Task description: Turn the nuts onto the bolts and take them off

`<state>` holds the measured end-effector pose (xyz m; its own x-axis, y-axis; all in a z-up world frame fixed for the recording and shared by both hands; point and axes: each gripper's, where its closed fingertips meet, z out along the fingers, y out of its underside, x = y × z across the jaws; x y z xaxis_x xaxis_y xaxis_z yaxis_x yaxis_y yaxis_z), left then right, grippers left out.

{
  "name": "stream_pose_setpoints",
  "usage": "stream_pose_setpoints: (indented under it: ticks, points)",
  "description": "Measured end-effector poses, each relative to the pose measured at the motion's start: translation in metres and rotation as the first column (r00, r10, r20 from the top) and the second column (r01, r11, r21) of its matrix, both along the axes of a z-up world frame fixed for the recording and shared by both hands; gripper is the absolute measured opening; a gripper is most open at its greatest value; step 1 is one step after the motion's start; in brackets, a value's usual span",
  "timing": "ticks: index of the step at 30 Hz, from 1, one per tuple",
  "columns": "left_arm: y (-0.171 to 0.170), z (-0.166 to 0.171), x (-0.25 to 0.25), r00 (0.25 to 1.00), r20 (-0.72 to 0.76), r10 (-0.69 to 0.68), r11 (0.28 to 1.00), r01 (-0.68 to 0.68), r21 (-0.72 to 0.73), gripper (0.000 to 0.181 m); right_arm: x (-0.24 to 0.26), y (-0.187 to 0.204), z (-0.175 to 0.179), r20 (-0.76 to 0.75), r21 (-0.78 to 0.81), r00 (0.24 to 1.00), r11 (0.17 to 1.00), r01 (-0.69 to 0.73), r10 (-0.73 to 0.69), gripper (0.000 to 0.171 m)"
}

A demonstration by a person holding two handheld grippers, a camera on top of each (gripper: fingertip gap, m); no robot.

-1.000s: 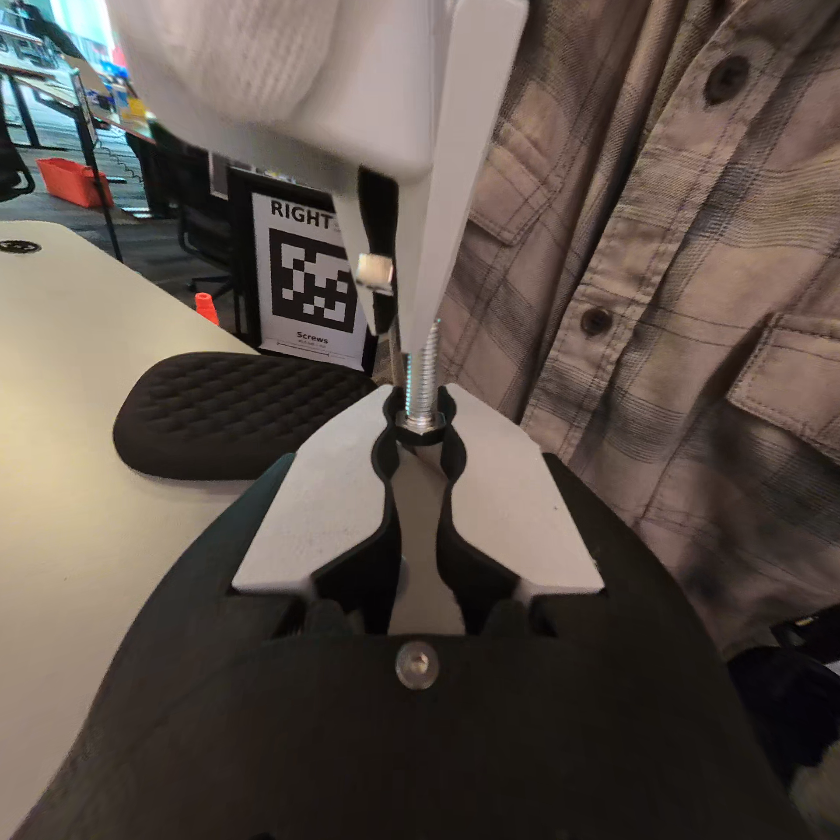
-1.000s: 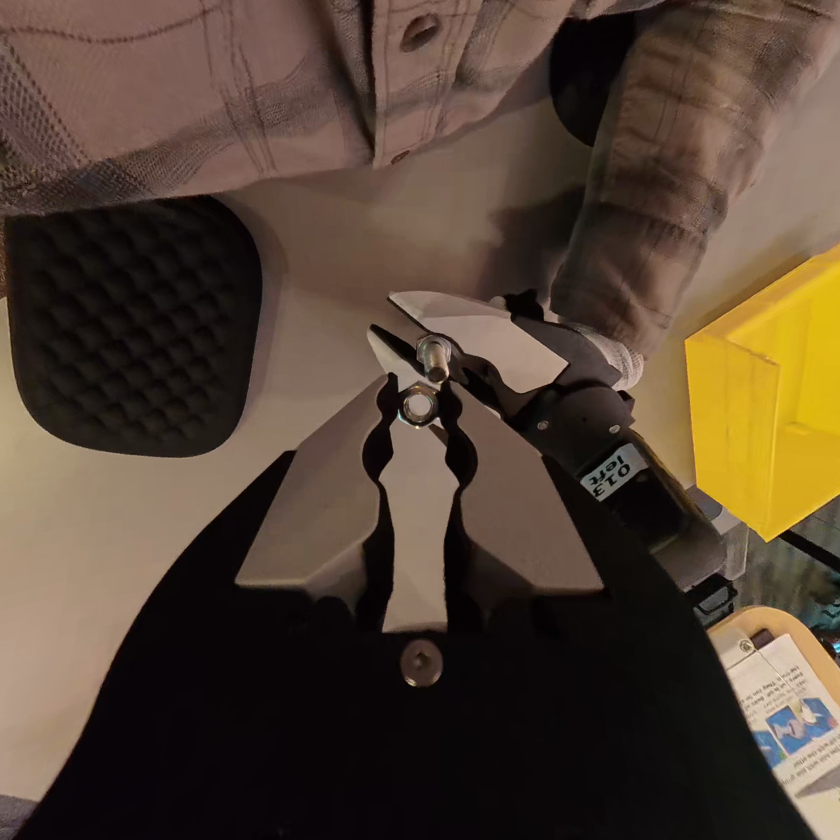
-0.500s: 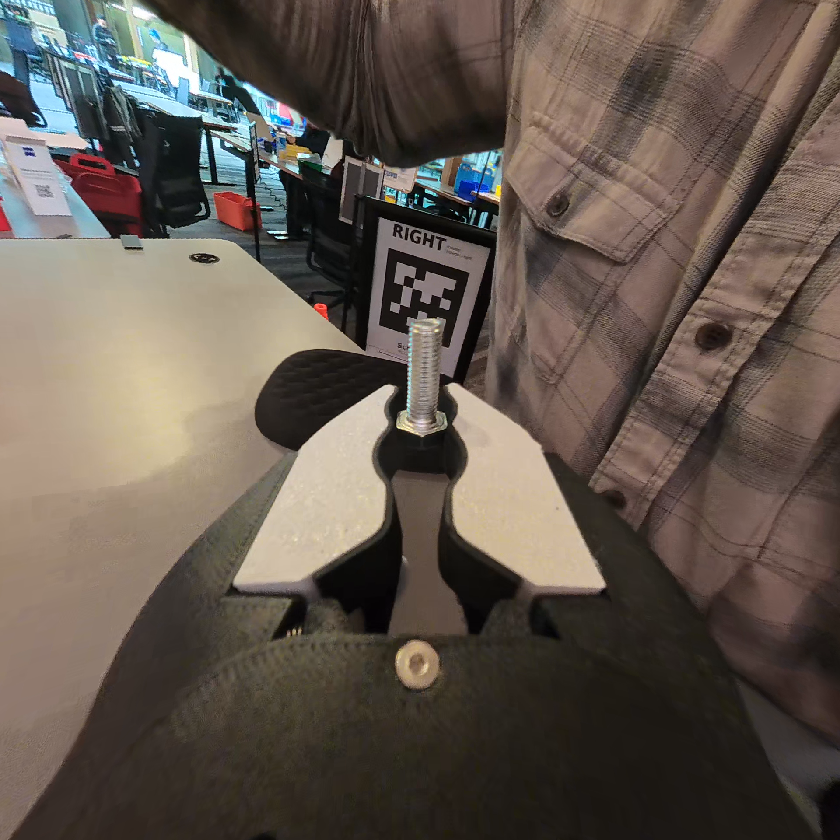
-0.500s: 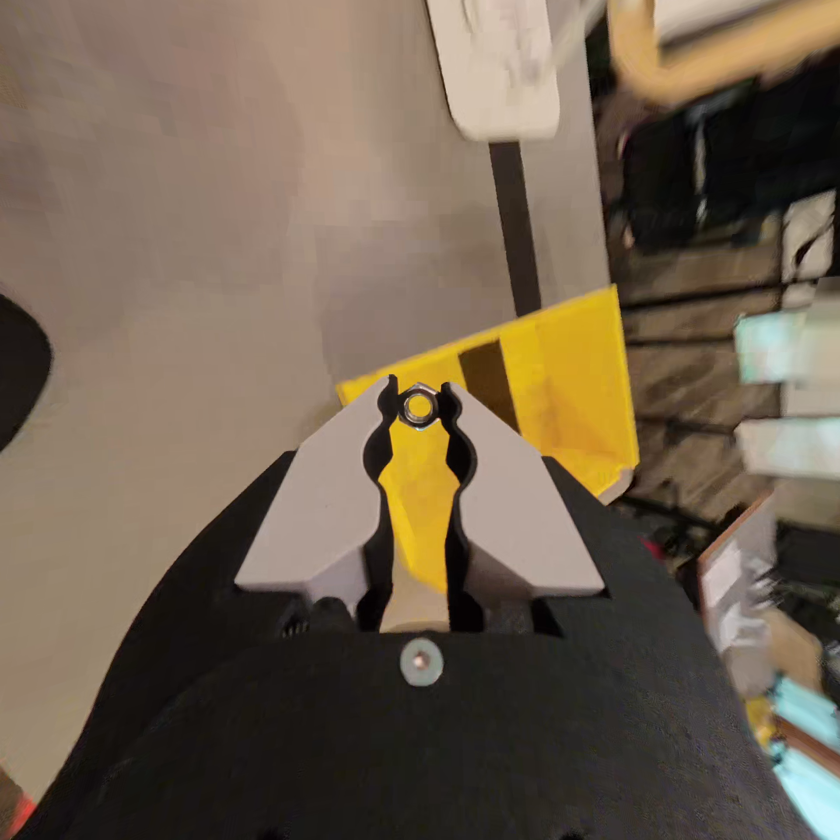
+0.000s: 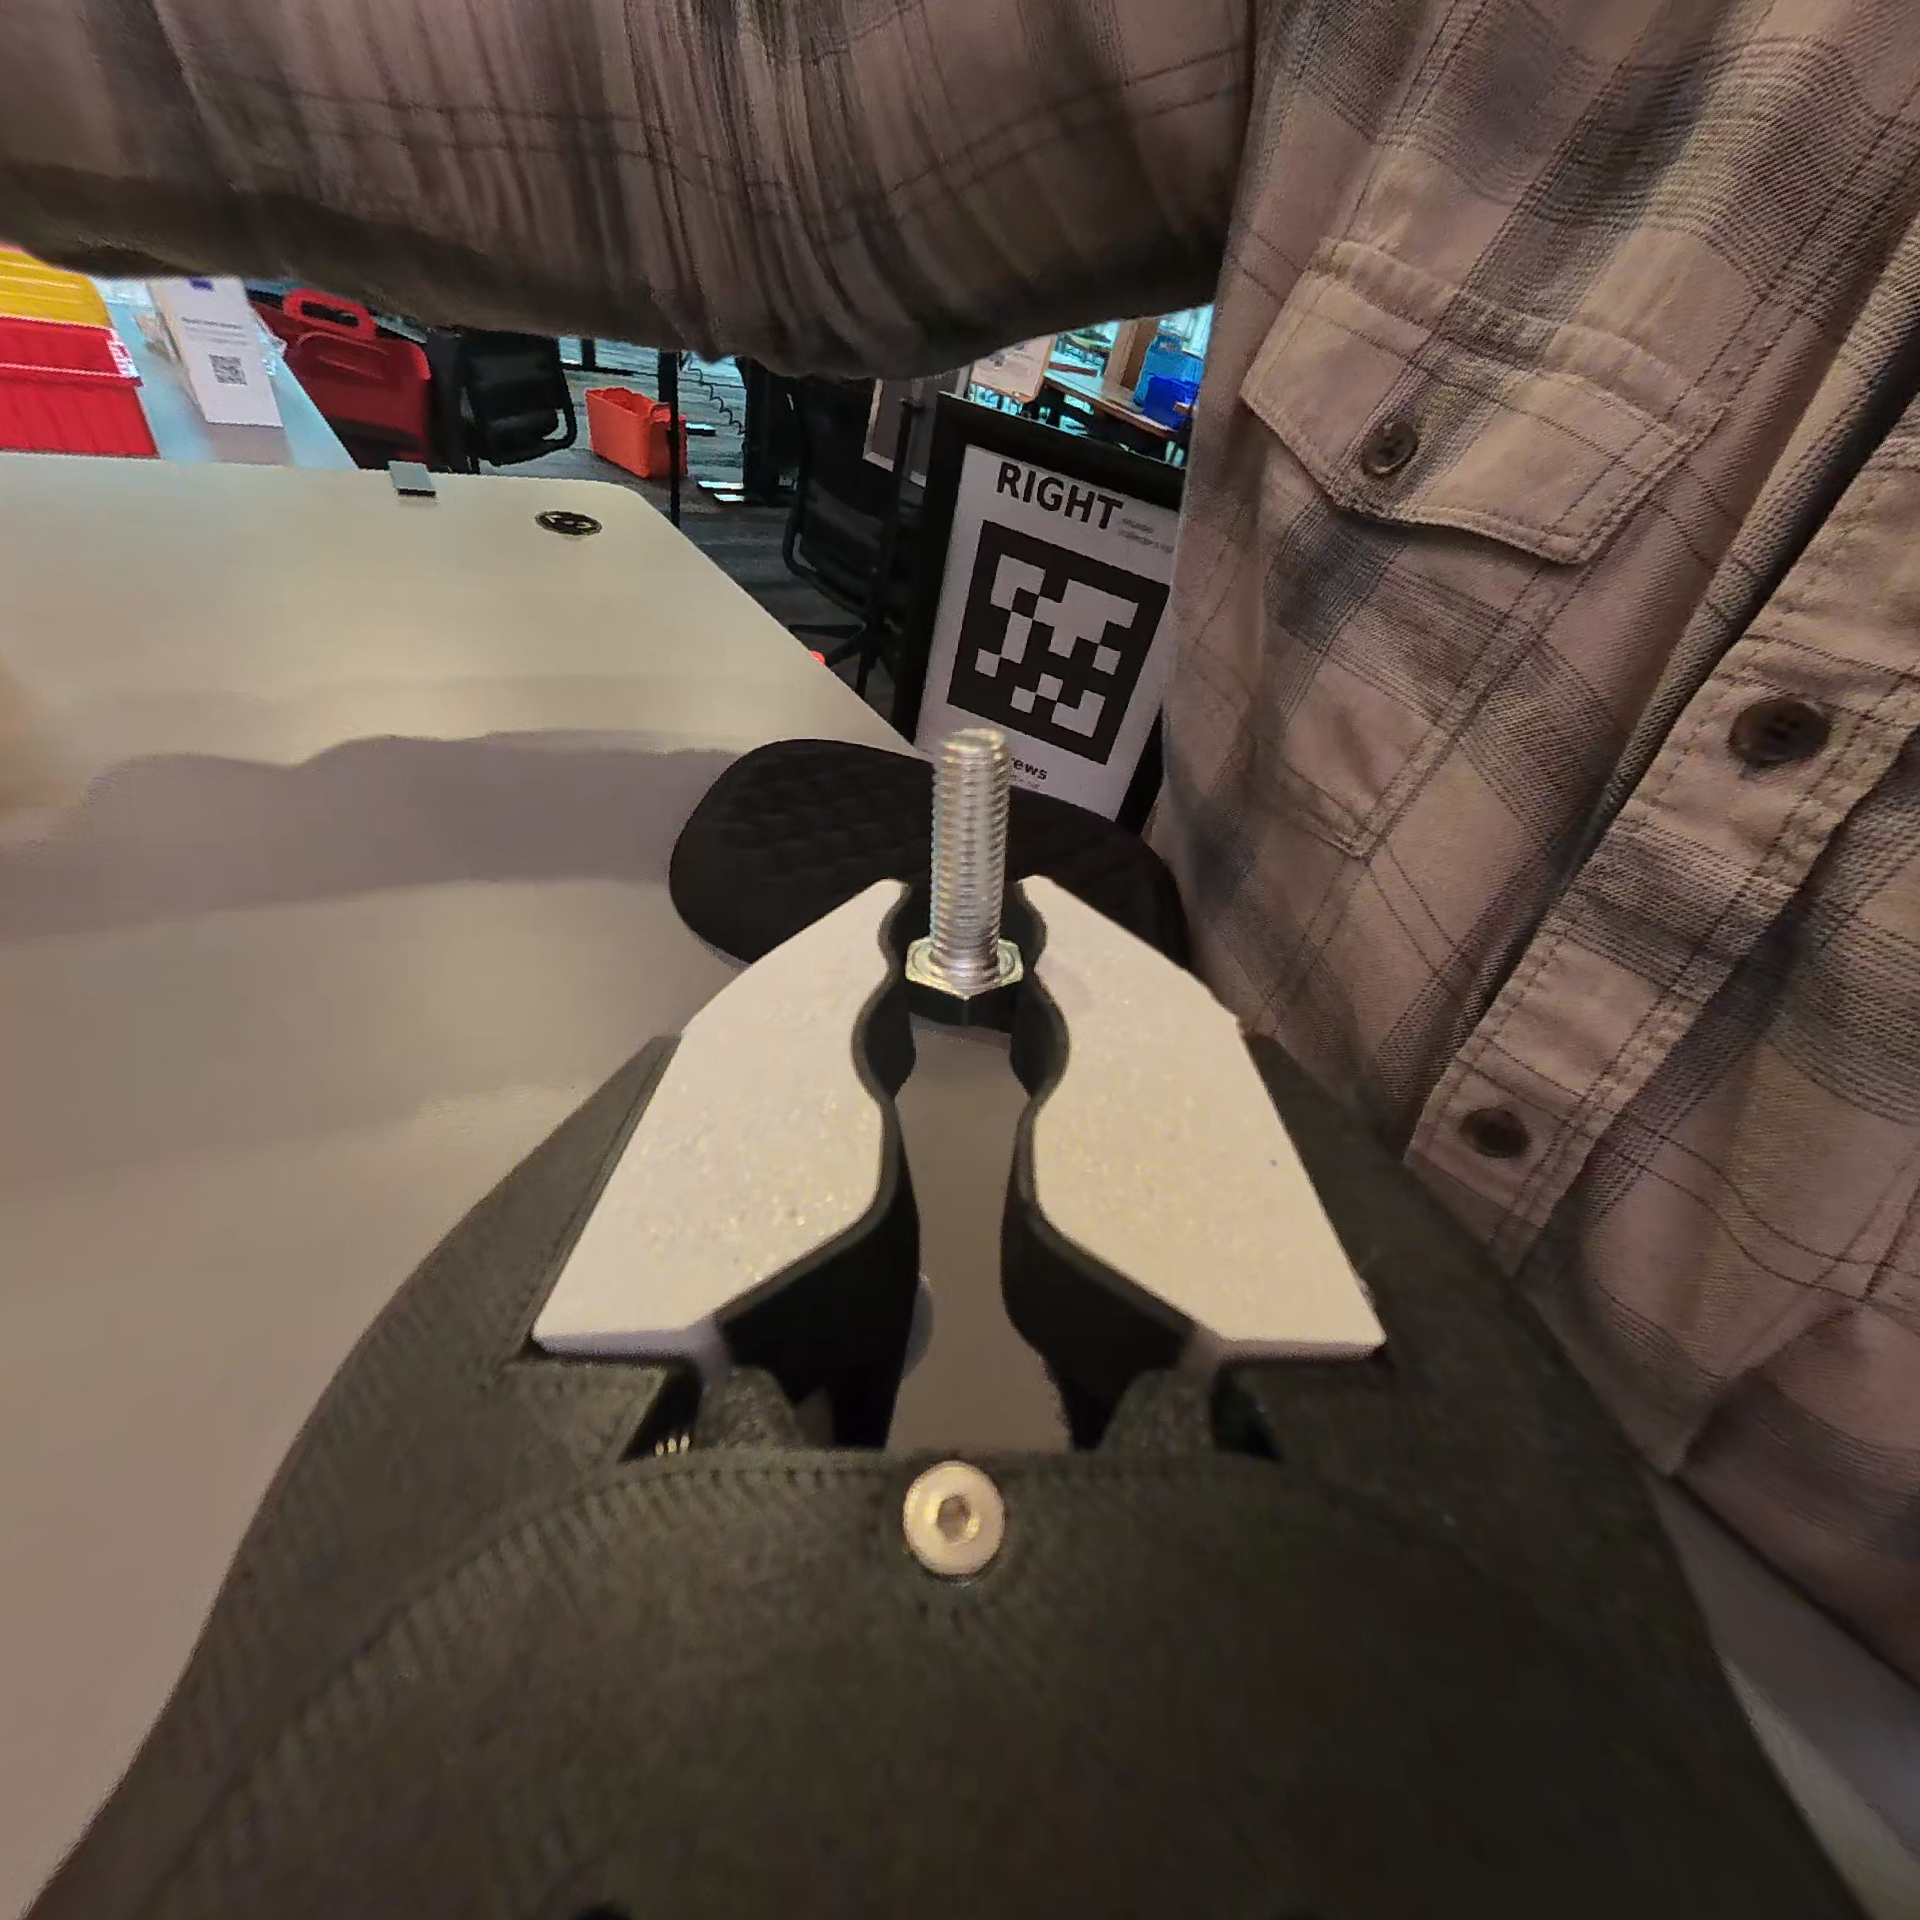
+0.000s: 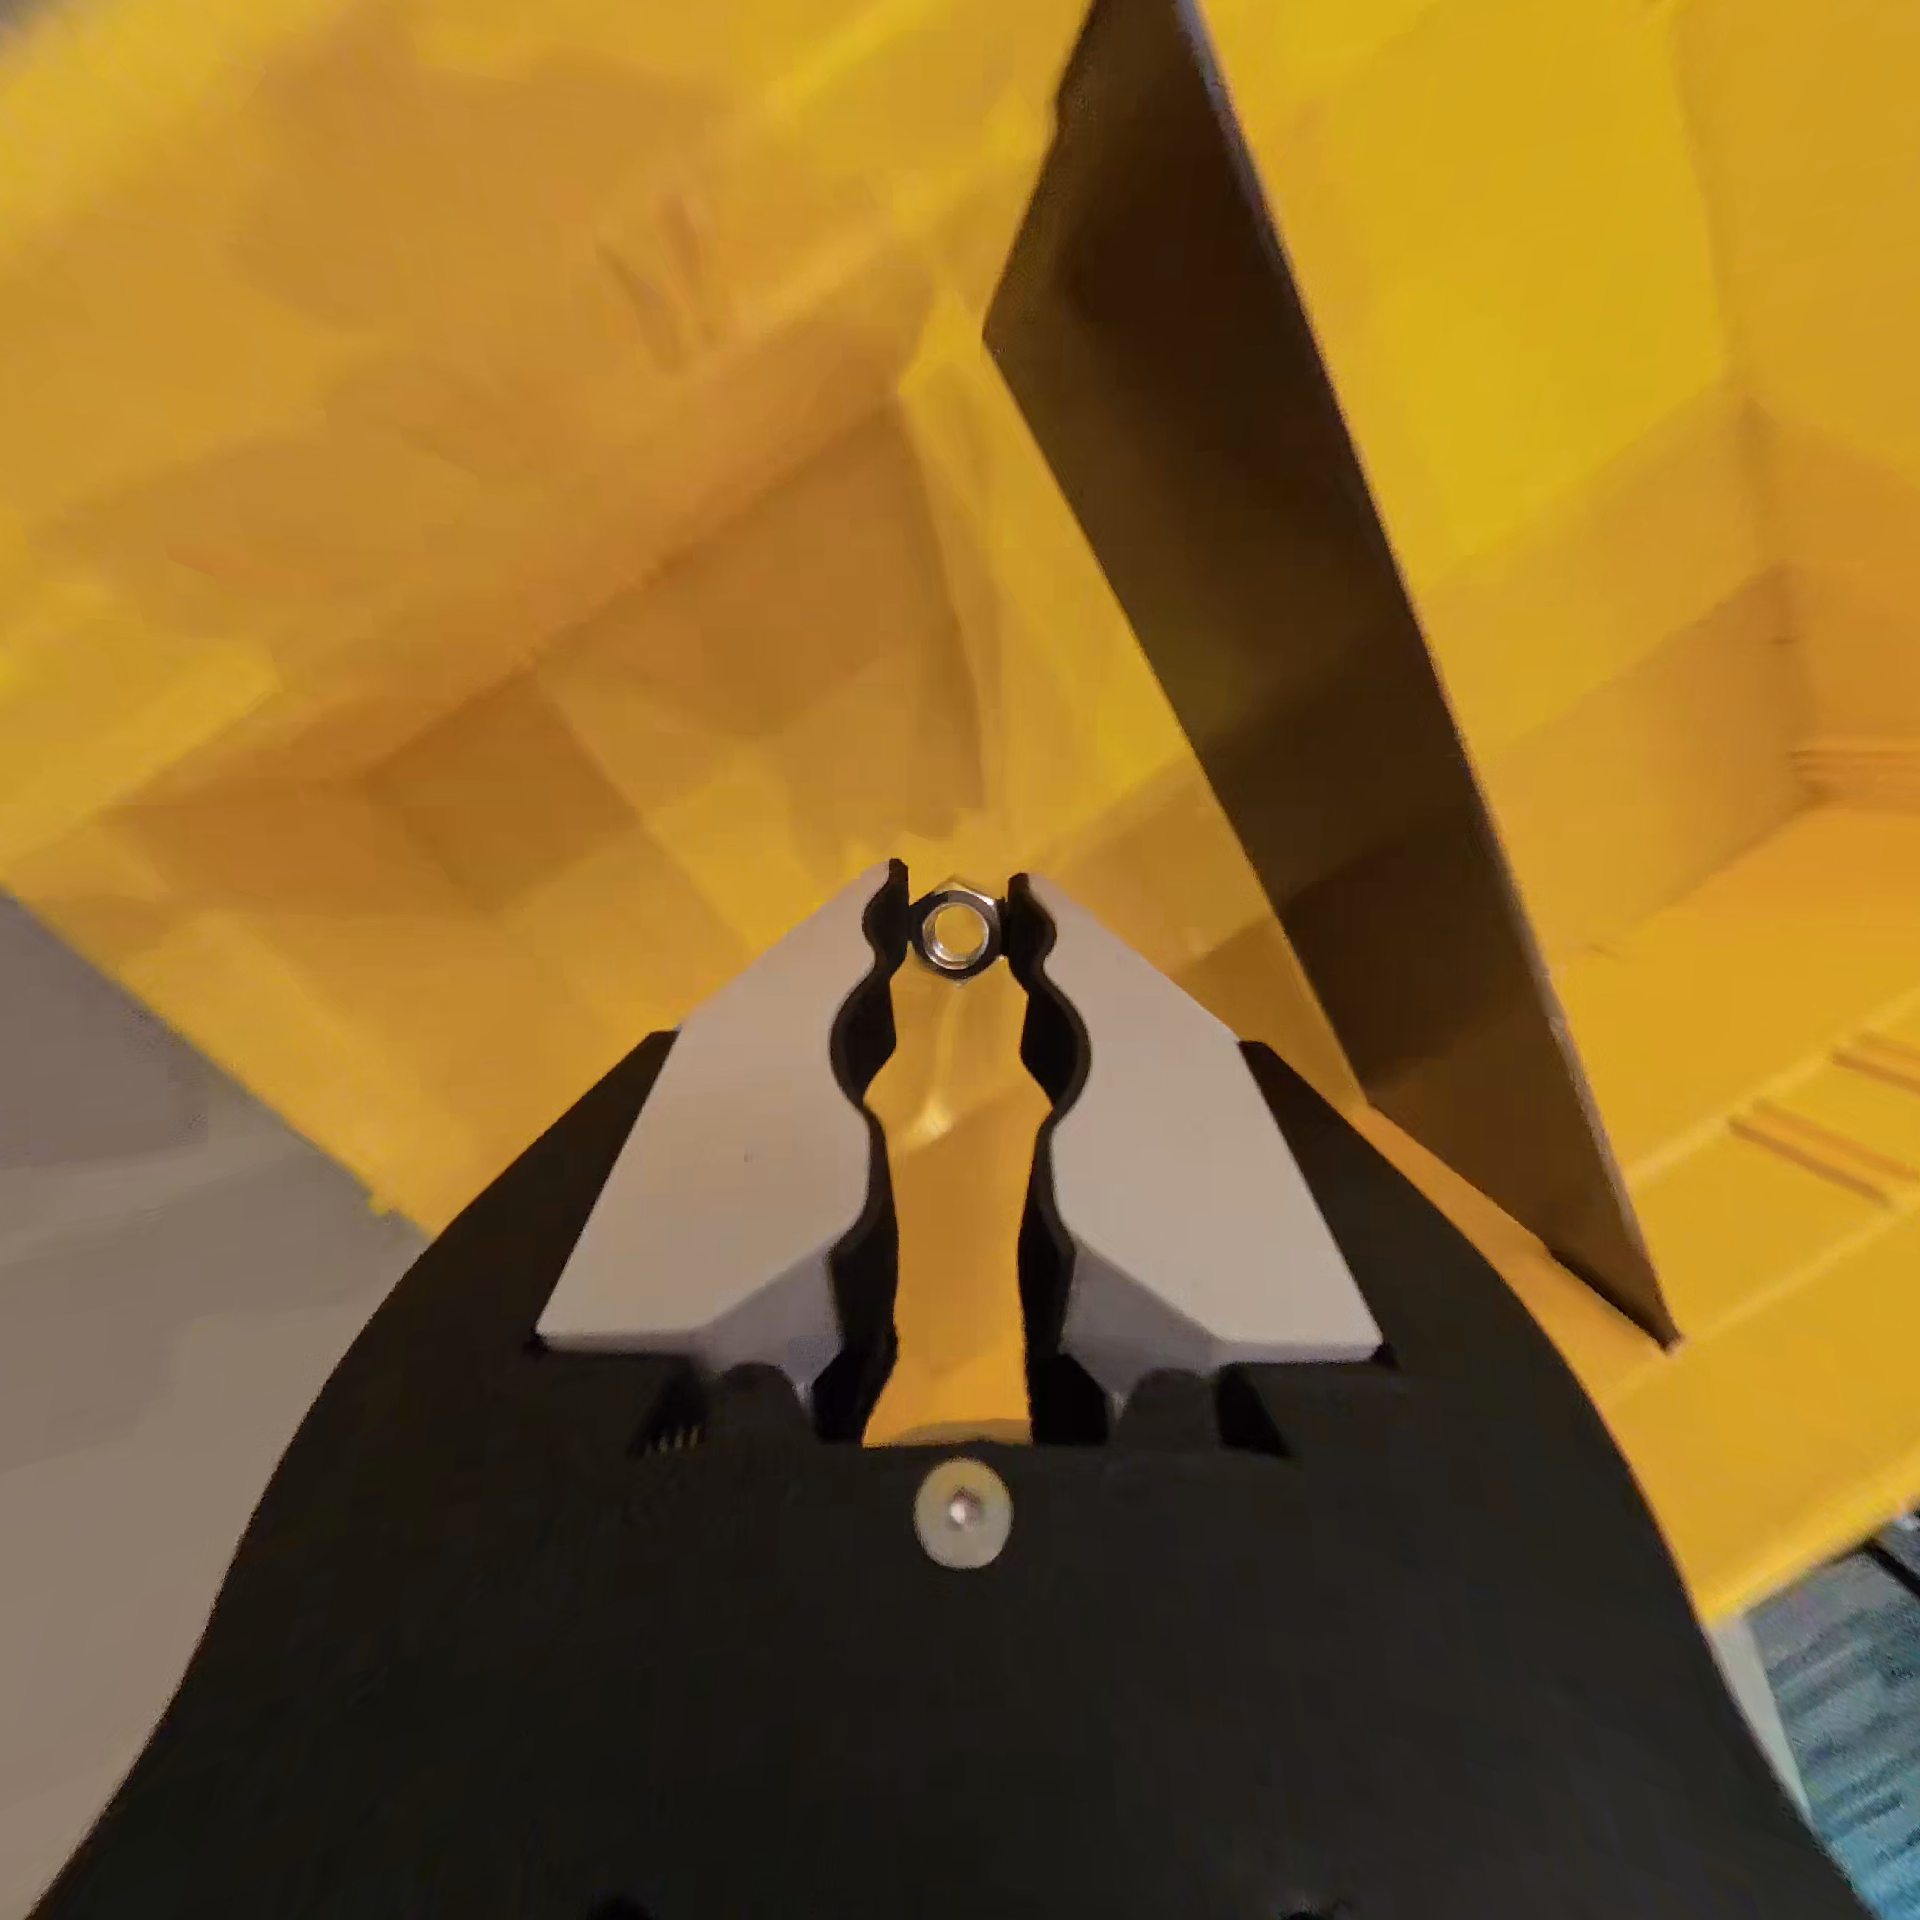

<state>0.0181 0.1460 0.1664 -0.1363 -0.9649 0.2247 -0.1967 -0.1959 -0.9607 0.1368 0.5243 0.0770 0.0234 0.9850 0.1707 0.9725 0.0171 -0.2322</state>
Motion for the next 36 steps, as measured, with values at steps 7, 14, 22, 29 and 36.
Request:
stream_pose_setpoints:
  ticks: [7, 14, 22, 29, 36]
  points:
    - [0.005, 0.000, -0.005, 1.000, 0.001, 0.024, 1.000, -0.024, 0.005, 0.015, -0.003, -0.003, -0.008, 0.014, -0.098, 1.000, 0.995, -0.007, 0.009, 0.022]
    - [0.014, 0.003, -0.007, 0.997, 0.010, 0.081, 0.997, -0.081, 0.017, 0.015, -0.007, -0.005, 0.031, -0.081, -0.006, 0.997, 1.000, 0.008, -0.008, 0.034]
    - [0.023, 0.013, -0.010, 0.993, 0.055, 0.109, 0.994, -0.108, -0.024, 0.015, -0.095, -0.211, 0.183, -0.465, 0.264, 0.696, 0.836, -0.481, 0.547, 0.028]
    - [0.008, 0.007, -0.002, 0.999, 0.021, 0.045, 0.999, -0.045, -0.016, 0.015, -0.137, -0.356, 0.143, -0.303, 0.230, 0.437, 0.510, -0.829, 0.847, 0.032]
    - [0.001, 0.008, 0.000, 1.000, 0.008, 0.019, 1.000, -0.019, 0.005, 0.015, -0.146, -0.371, 0.118, -0.180, 0.147, 0.385, 0.412, -0.899, 0.905, 0.013]
